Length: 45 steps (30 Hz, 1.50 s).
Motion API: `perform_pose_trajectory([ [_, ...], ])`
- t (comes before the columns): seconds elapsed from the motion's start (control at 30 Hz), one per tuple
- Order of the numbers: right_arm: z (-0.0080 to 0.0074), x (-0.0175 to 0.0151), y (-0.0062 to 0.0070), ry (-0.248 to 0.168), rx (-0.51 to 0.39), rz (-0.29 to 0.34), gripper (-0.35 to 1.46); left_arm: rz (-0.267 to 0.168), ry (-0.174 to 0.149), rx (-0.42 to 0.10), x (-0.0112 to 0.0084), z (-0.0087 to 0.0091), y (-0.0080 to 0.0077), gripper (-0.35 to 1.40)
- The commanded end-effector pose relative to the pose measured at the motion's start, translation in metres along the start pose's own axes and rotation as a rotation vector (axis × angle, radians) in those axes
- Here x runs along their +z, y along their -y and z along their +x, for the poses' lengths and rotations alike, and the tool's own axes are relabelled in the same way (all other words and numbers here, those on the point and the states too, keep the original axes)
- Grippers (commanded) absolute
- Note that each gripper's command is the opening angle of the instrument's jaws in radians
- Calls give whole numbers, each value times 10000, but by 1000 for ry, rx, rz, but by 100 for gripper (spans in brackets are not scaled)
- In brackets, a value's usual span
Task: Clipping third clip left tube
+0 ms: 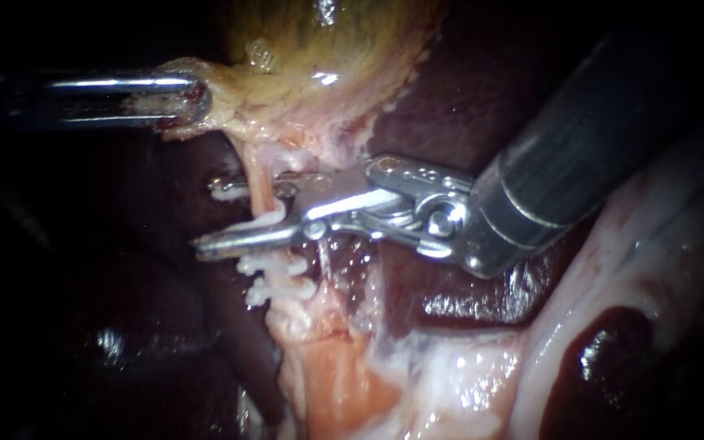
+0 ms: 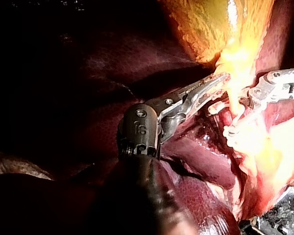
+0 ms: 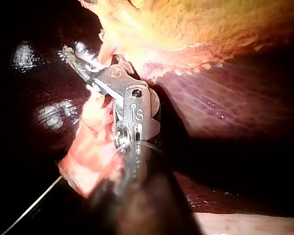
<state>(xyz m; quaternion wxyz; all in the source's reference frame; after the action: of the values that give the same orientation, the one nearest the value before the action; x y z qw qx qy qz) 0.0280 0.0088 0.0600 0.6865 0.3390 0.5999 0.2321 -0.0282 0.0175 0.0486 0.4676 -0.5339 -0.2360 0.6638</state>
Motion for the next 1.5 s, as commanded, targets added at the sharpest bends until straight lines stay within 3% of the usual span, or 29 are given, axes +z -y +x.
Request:
perform_pose_trajectory([
  [0.03,5,-1,1,-7,-5,-1,50,0,0,0,0,0,0,-35],
  [0.2,26,-4,5,-30,-30,-1,50,0,0,0,0,0,1,-35],
  [0.43,35,-5,14,-47,-44,-3,50,-1,1,0,-1,-1,1,-35],
  [0.57,39,-6,26,-47,-44,31,50,-1,1,0,-1,-1,2,-35],
  [0.73,52,-2,46,-80,-47,87,50,-1,1,0,-2,-1,2,-35],
  [0.87,59,0,57,-83,-45,91,50,-1,1,0,-2,-1,2,-35],
  [1.07,61,-2,59,-88,-44,87,47,-2,1,0,-2,-1,3,-35],
  [1.5,61,-16,63,-87,-30,88,21,-1,1,0,-2,-1,3,-35],
])
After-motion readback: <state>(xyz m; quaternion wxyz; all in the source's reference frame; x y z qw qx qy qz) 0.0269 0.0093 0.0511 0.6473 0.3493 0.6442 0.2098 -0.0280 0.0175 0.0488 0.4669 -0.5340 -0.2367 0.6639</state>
